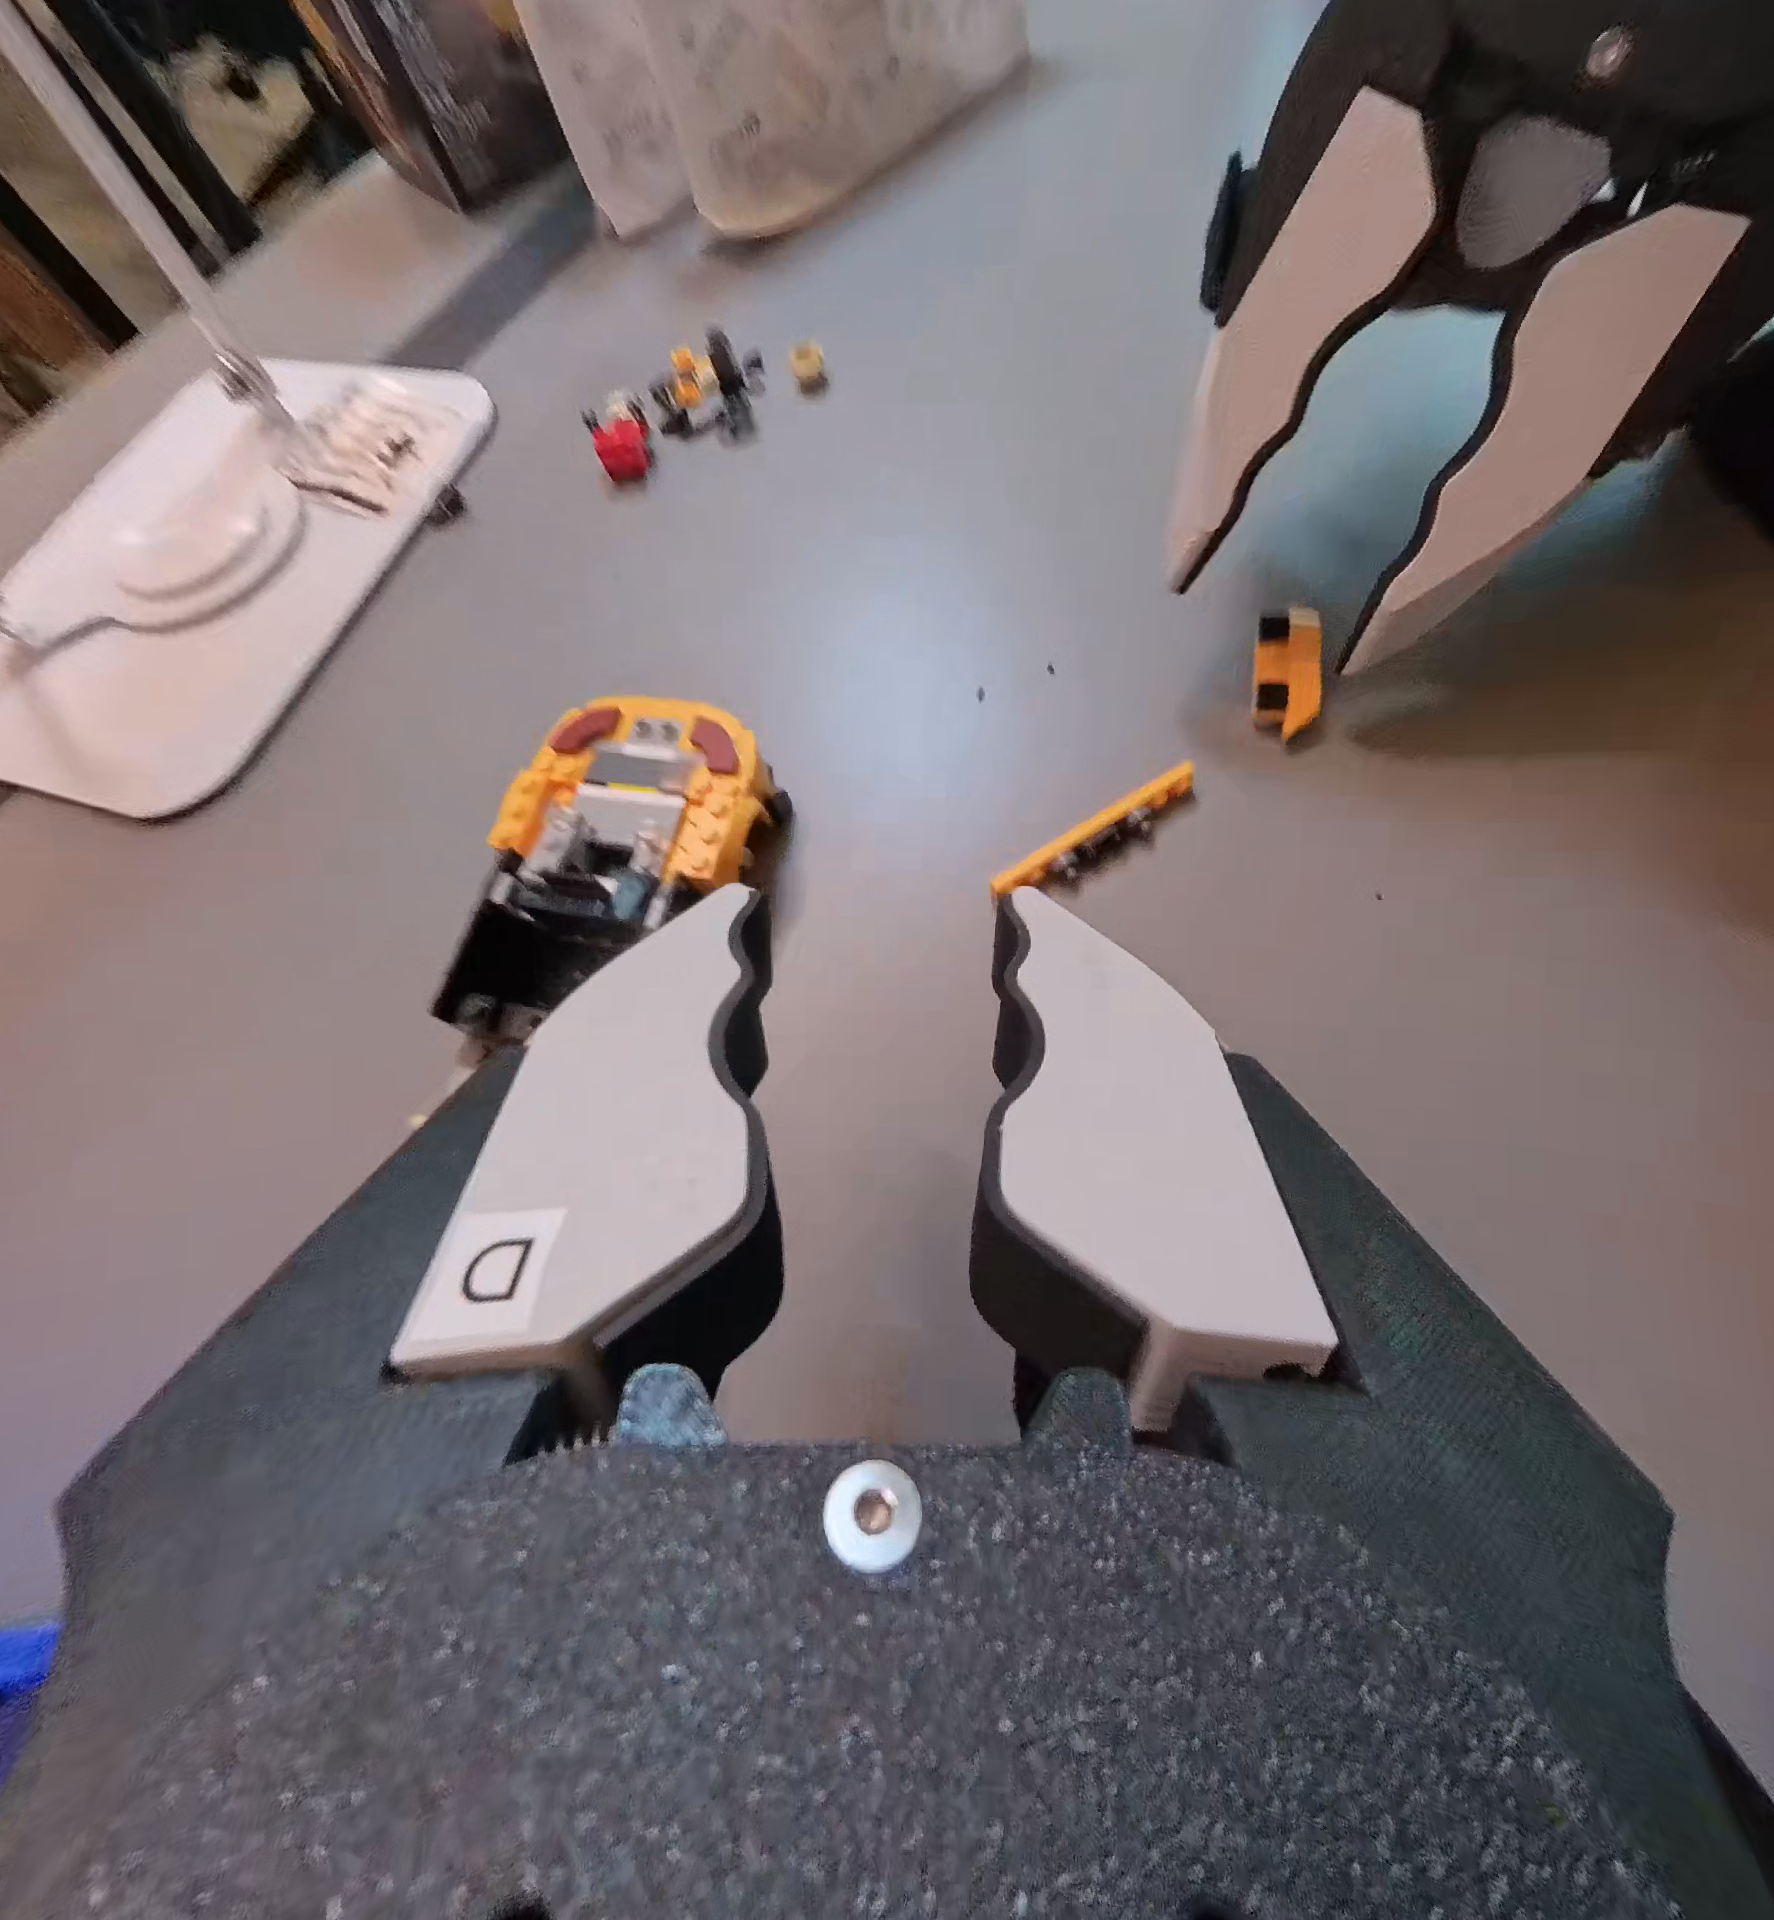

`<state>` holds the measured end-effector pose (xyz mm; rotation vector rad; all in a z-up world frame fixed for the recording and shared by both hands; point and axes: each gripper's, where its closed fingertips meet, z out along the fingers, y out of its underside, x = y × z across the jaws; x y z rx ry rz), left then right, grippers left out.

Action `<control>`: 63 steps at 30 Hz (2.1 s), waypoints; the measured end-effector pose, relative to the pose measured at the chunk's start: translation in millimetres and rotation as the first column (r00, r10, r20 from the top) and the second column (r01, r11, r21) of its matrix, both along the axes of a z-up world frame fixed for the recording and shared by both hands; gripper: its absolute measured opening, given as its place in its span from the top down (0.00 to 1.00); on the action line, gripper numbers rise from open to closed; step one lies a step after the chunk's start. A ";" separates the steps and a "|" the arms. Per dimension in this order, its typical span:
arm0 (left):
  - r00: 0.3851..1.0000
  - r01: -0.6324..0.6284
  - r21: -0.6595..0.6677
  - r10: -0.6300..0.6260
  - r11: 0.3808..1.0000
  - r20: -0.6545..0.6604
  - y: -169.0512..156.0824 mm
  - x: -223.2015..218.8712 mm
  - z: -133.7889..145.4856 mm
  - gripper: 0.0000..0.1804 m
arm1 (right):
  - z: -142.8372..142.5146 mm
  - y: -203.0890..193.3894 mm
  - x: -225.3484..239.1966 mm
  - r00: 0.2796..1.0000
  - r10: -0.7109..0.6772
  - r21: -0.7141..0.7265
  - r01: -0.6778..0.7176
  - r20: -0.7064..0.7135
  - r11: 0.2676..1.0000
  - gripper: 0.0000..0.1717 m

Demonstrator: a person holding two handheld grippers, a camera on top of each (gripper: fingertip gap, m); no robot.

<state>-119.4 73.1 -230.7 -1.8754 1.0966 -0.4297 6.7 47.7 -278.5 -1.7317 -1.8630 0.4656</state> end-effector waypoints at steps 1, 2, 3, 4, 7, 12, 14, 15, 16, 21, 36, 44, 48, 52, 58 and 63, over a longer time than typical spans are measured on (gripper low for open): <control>1.000 -0.010 0.033 0.010 0.999 0.023 2.7 -0.8 6.9 0.78 | 11.0 8.0 -4.2 0.998 -0.028 0.008 0.028 -0.063 1.000 0.74; 0.999 -0.022 0.061 0.020 0.998 0.040 5.0 -2.2 13.0 0.78 | 27.0 19.8 -10.3 0.988 -0.057 0.037 0.063 -0.145 0.997 0.74; 0.998 -0.034 0.084 0.029 0.996 0.057 6.9 -3.7 18.4 0.78 | 45.1 34.4 -16.6 0.970 -0.089 0.073 0.108 -0.227 0.991 0.74; 0.996 -0.048 0.105 0.040 0.993 0.077 8.8 -5.3 23.7 0.78 | 62.5 52.8 -21.3 0.947 -0.132 0.109 0.170 -0.293 0.979 0.74; 0.987 -0.086 0.147 0.064 0.985 0.145 11.4 -9.4 37.8 0.78 | 118.5 126.2 -33.5 0.827 -0.275 0.217 0.422 -0.491 0.880 0.70; 0.978 -0.106 0.157 0.075 0.982 0.192 10.3 -14.2 42.3 0.76 | 199.9 237.7 -73.2 0.675 -0.262 0.425 0.670 -0.690 0.609 0.51; 0.976 -0.104 0.145 0.073 0.984 0.205 9.3 -15.0 39.1 0.77 | 213.1 275.4 -95.5 0.655 -0.260 0.457 0.709 -0.710 0.537 0.46; 0.975 -0.104 0.135 0.074 0.985 0.209 9.1 -15.3 36.4 0.77 | 216.5 292.6 -107.9 0.649 -0.269 0.462 0.721 -0.712 0.516 0.43; 0.975 -0.101 0.123 0.074 0.987 0.208 8.6 -15.2 33.2 0.77 | 220.7 308.7 -119.3 0.648 -0.274 0.478 0.731 -0.711 0.487 0.40; 0.982 -0.076 0.118 0.054 0.990 0.181 6.4 -12.0 25.3 0.77 | 233.2 370.2 -150.0 0.653 -0.339 0.545 0.755 -0.677 0.364 0.36; 0.985 -0.039 0.088 0.023 0.995 0.171 3.5 -7.7 19.2 0.77 | 239.6 359.4 -109.8 0.580 -0.271 0.487 0.804 -0.768 0.342 0.67; 0.986 -0.032 0.079 0.018 0.996 0.164 3.1 -5.0 16.3 0.77 | 240.3 352.5 -82.1 0.528 -0.264 0.419 0.828 -0.807 0.373 0.76; 0.973 -0.028 0.081 0.009 0.996 0.231 7.8 4.9 31.6 0.77 | 238.4 353.8 -62.0 0.522 -0.263 0.421 0.834 -0.811 0.356 0.85; 0.968 -0.056 0.180 0.009 0.982 0.250 40.7 17.4 79.4 0.77 | 230.3 361.7 -40.4 0.470 -0.309 0.350 0.860 -0.827 0.372 0.89; 0.911 -0.285 0.243 0.184 0.927 0.369 166.6 25.5 159.3 0.78 | 216.6 370.6 -13.0 0.413 -0.384 0.262 0.884 -0.826 0.387 0.91; 0.720 -0.538 0.097 0.397 0.837 0.569 265.5 -16.0 179.0 0.79 | 204.5 368.1 6.9 0.423 -0.424 0.250 0.880 -0.801 0.404 0.91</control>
